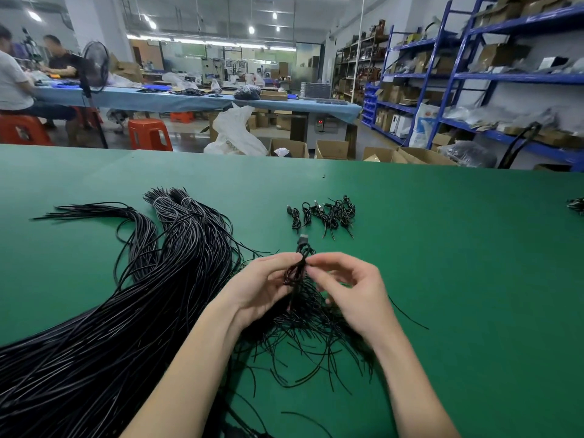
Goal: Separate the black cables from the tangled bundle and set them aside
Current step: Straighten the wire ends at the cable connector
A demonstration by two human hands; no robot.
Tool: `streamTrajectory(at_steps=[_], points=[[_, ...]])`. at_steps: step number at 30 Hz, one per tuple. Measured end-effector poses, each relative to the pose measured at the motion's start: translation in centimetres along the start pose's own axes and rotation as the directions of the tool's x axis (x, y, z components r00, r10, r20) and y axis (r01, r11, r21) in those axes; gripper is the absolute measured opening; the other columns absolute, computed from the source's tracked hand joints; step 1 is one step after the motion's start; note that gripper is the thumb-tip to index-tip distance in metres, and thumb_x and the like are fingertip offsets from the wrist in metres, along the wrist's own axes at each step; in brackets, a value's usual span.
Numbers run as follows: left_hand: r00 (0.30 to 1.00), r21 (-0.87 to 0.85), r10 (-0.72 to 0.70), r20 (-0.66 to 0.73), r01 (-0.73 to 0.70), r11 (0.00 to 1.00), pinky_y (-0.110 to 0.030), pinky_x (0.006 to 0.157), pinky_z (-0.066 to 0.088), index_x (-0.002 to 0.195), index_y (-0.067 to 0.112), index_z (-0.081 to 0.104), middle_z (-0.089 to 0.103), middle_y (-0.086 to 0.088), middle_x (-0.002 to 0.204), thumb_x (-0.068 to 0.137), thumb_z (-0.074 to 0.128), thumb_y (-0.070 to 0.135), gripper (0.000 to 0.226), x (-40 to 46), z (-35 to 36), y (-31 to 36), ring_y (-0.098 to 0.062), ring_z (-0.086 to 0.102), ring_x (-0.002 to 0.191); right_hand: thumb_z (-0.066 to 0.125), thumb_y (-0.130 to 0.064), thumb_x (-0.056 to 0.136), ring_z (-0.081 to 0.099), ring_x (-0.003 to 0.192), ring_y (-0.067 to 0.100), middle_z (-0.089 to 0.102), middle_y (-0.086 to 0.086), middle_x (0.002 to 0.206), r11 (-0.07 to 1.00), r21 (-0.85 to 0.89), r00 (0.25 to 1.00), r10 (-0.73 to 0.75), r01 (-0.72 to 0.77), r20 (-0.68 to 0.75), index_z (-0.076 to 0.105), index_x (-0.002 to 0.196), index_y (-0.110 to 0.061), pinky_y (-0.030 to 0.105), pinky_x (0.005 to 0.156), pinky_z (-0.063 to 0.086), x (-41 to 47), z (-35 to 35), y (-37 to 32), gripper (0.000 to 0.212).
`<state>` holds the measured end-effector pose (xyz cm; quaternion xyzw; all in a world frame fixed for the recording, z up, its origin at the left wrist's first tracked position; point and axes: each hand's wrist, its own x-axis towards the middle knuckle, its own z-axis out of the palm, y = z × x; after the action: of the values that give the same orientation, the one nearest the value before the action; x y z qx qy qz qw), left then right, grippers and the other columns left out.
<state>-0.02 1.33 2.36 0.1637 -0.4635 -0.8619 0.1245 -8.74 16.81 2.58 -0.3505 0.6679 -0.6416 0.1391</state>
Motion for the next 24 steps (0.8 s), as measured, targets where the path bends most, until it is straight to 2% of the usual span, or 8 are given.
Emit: streamTrajectory(at_steps=[5, 10, 12, 14, 16, 17, 20, 24], points=[[0.983, -0.085, -0.182, 0.027, 0.184, 0.979, -0.02, 0.057, 0.059, 0.085, -0.003, 0.075, 0.071, -0.014, 0.079, 0.066, 0.078, 0.005, 0.021, -0.4, 0.0, 0.1, -0.016, 0.068, 0.059, 0.086, -0.018, 0.08, 0.075, 0.085, 0.013, 0.08, -0.007, 0.088, 0.998, -0.01, 0.997, -0.066, 0.066, 0.03, 0.084, 0.093, -0.028, 0.021, 0.078, 0.057, -0.4, -0.8, 0.3, 0.017], [0.996, 0.004, -0.086, 0.034, 0.086, 0.996, -0.02, 0.058, 0.058, 0.092, 0.004, 0.076, 0.074, -0.01, 0.084, 0.072, 0.076, 0.006, 0.02, -0.3, 0.1, -0.1, -0.013, 0.07, 0.066, 0.083, -0.026, 0.084, 0.07, 0.071, 0.014, 0.079, -0.007, 0.08, 0.997, -0.041, 0.989, -0.068, 0.063, -0.134, 0.082, 0.084, -0.035, 0.032, 0.059, 0.056, -0.2, 0.3, 1.3, 0.009], [0.997, 0.063, 0.028, 0.067, -0.032, 0.997, -0.022, 0.071, 0.058, 0.099, 0.005, 0.075, 0.075, -0.011, 0.095, 0.073, 0.078, 0.01, 0.026, 0.0, 0.2, -0.4, -0.015, 0.071, 0.079, 0.081, -0.019, 0.085, 0.066, 0.066, 0.007, 0.077, -0.002, 0.078, 0.973, 0.216, 0.98, 0.118, -0.082, -0.159, 0.083, 0.082, -0.026, 0.022, 0.053, 0.052, 0.1, 1.0, 1.6, 0.008], [0.986, 0.18, 0.148, 0.075, -0.16, 0.971, -0.022, 0.075, 0.056, 0.098, 0.009, 0.077, 0.076, -0.012, 0.098, 0.071, 0.082, 0.015, 0.028, 0.0, 0.2, -0.5, -0.016, 0.07, 0.083, 0.082, -0.02, 0.076, 0.061, 0.059, 0.005, 0.074, -0.001, 0.073, 0.787, 0.538, 0.926, 0.377, -0.304, -0.028, 0.081, 0.081, -0.013, 0.016, 0.049, 0.048, 0.3, 1.7, 1.5, 0.009], [0.964, 0.359, 0.259, 0.053, -0.26, 0.896, -0.02, 0.075, 0.055, 0.093, 0.014, 0.079, 0.077, -0.012, 0.094, 0.069, 0.085, 0.02, 0.026, 0.1, -0.1, -0.7, -0.016, 0.071, 0.082, 0.082, -0.022, 0.068, 0.057, 0.053, 0.005, 0.07, 0.0, 0.069, 0.602, 0.662, 0.845, 0.527, -0.447, 0.092, 0.076, 0.085, -0.008, 0.014, 0.045, 0.044, 0.3, 1.7, 1.6, 0.023], [0.954, 0.419, 0.296, 0.047, -0.288, 0.861, -0.02, 0.074, 0.055, 0.092, 0.016, 0.08, 0.077, -0.011, 0.093, 0.07, 0.086, 0.021, 0.023, 0.1, -0.2, -0.8, -0.015, 0.072, 0.081, 0.082, -0.022, 0.069, 0.056, 0.053, 0.005, 0.07, 0.0, 0.07, 0.578, 0.665, 0.825, 0.555, -0.474, 0.105, 0.075, 0.087, -0.008, 0.014, 0.044, 0.044, 0.3, 1.6, 1.7, 0.024], [0.934, 0.419, 0.356, -0.006, -0.321, 0.849, -0.015, 0.067, 0.052, 0.084, 0.023, 0.081, 0.078, -0.005, 0.085, 0.076, 0.085, 0.013, 0.013, 0.5, 0.4, -1.4, -0.008, 0.071, 0.075, 0.084, -0.023, 0.081, 0.057, 0.057, 0.005, 0.075, -0.001, 0.075, 0.763, 0.513, 0.866, 0.495, -0.393, -0.074, 0.08, 0.086, -0.012, 0.016, 0.047, 0.045, 0.3, 1.3, 2.3, 0.013], [0.932, 0.275, 0.337, -0.132, -0.292, 0.916, -0.014, 0.058, 0.05, 0.085, 0.014, 0.078, 0.076, -0.004, 0.077, 0.063, 0.086, 0.021, 0.025, 0.7, 1.0, -1.4, -0.007, 0.066, 0.061, 0.084, -0.027, 0.084, 0.057, 0.056, 0.003, 0.072, -0.011, 0.065, 0.994, 0.069, 0.935, 0.101, -0.082, -0.339, 0.081, 0.073, -0.024, 0.015, 0.054, 0.045, 0.1, 2.3, 2.9, 0.012]])
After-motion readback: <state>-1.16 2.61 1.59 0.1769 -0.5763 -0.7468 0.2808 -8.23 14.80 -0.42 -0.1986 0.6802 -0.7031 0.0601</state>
